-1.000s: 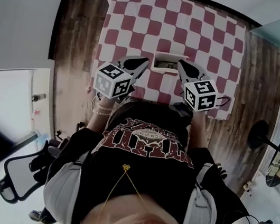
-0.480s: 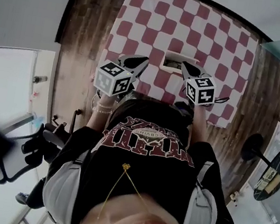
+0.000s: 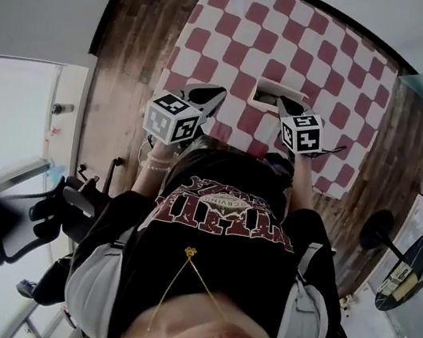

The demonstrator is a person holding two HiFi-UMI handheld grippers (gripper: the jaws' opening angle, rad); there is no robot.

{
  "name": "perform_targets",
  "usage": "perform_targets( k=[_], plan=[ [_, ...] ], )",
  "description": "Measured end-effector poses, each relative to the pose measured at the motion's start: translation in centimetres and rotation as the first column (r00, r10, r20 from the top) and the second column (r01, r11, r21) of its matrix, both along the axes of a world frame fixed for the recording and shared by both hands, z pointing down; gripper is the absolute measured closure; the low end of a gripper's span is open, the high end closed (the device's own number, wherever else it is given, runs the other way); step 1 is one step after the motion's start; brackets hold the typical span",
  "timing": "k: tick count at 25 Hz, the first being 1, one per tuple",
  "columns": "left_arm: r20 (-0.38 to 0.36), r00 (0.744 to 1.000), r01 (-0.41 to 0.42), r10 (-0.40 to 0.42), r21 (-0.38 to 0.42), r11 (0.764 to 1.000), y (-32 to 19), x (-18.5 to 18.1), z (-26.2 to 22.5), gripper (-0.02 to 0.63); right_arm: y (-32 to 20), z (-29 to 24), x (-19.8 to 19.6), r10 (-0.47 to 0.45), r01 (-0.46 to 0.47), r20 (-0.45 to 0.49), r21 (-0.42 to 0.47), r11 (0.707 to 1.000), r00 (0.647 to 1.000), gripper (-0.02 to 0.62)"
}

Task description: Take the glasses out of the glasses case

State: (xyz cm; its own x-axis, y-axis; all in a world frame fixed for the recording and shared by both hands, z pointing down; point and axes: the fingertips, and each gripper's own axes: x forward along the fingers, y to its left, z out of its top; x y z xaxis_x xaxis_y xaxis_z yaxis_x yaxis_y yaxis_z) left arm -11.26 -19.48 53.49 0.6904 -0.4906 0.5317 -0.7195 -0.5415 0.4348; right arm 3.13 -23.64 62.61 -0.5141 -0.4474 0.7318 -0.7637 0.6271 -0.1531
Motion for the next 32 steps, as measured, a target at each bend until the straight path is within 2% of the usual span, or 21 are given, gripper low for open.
perform_targets(
  k=[10,14,19,24,27,29,32],
  plan=[
    [-0.014,1.000,0.012,-0.012,-0.014,1.000,0.0,-0.5,0.2,0.607,0.3,3.5,0.8,-0.057,0.052,-0.099,-0.044,0.998,0.993,0.575],
    [-0.022,1.000,0.009,-0.010,-0.015,1.000,-0.2,-0.4,0.1,0.607,0.5,3.9,0.6,-0.162,0.160,-0.178,-0.025,0.987,0.971,0.575],
    [-0.025,1.000,0.003,-0.003,-0.015,1.000,-0.1,-0.2,0.2,0.607,1.2,4.4,-0.1,-0.375,0.387,-0.307,-0.023,0.922,0.875,0.574],
    [-0.035,0.999,0.012,-0.012,-0.014,1.000,-0.2,-0.3,0.2,0.607,1.6,5.2,-0.1,-0.496,0.514,-0.393,-0.067,0.855,0.775,0.574],
    [-0.037,0.999,0.013,-0.014,-0.016,1.000,-0.2,-0.4,0.2,0.607,1.8,5.6,-0.2,-0.537,0.560,-0.440,-0.090,0.824,0.719,0.574],
    [-0.040,0.999,0.012,-0.013,-0.017,1.000,-0.2,-0.5,0.2,0.607,1.7,5.9,0.0,-0.562,0.594,-0.490,-0.106,0.797,0.666,0.572],
    [-0.047,0.999,0.018,-0.019,-0.022,1.000,-0.2,-0.7,0.4,0.607,1.8,6.3,-0.1,-0.609,0.657,-0.555,-0.142,0.740,0.567,0.572]
  ],
)
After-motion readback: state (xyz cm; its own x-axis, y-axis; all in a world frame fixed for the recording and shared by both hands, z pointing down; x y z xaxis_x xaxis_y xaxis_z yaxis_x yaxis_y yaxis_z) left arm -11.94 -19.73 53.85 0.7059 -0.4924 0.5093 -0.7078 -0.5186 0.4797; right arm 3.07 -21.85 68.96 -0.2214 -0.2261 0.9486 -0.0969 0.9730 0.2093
